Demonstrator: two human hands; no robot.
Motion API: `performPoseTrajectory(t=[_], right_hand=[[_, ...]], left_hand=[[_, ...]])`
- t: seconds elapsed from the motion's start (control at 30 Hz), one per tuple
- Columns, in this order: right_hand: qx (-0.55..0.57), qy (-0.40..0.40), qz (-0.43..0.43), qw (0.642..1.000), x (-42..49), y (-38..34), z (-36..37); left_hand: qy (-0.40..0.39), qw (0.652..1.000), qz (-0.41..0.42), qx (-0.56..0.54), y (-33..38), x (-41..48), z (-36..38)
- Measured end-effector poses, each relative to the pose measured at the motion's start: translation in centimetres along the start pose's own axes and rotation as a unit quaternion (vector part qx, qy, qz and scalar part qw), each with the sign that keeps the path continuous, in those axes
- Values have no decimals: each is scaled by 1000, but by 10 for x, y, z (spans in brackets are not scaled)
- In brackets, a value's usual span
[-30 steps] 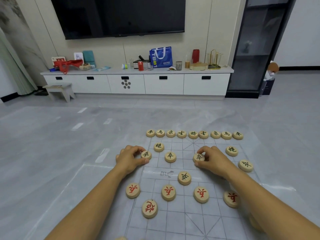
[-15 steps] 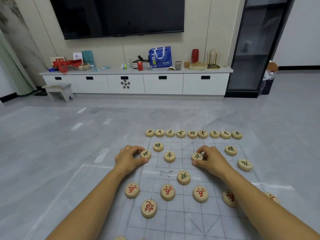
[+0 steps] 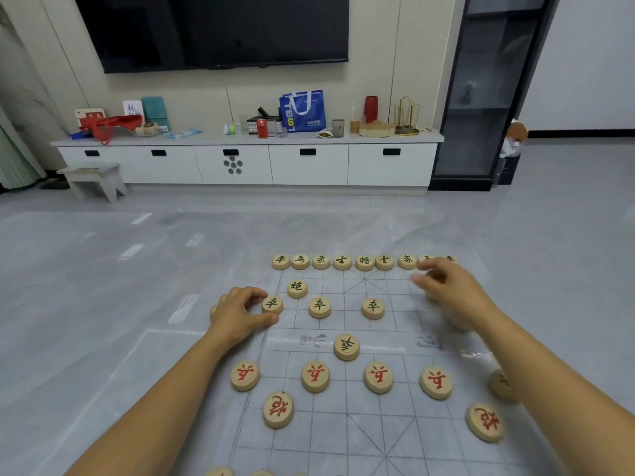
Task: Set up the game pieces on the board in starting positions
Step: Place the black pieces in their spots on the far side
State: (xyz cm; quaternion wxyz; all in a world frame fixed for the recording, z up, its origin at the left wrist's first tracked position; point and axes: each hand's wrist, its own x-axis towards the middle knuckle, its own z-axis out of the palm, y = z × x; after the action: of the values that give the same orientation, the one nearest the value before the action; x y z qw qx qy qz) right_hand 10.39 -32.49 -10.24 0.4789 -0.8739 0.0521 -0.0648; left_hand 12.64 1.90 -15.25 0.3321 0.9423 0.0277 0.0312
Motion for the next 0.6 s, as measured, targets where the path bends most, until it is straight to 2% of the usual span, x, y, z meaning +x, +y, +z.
performPoseTrajectory(t=[0.07,0.23,0.6], right_hand=[[-25,20,13,999,-1,14,-31],[-180,-116,94,972,-10,46,-55],[-222,-74,-15,972,-15,32,-14]], left_hand=[[2,1000,1,4,0,0,0],[2,1000,1,10,1,0,1],[3,1000,-1,9,1,-1,1]])
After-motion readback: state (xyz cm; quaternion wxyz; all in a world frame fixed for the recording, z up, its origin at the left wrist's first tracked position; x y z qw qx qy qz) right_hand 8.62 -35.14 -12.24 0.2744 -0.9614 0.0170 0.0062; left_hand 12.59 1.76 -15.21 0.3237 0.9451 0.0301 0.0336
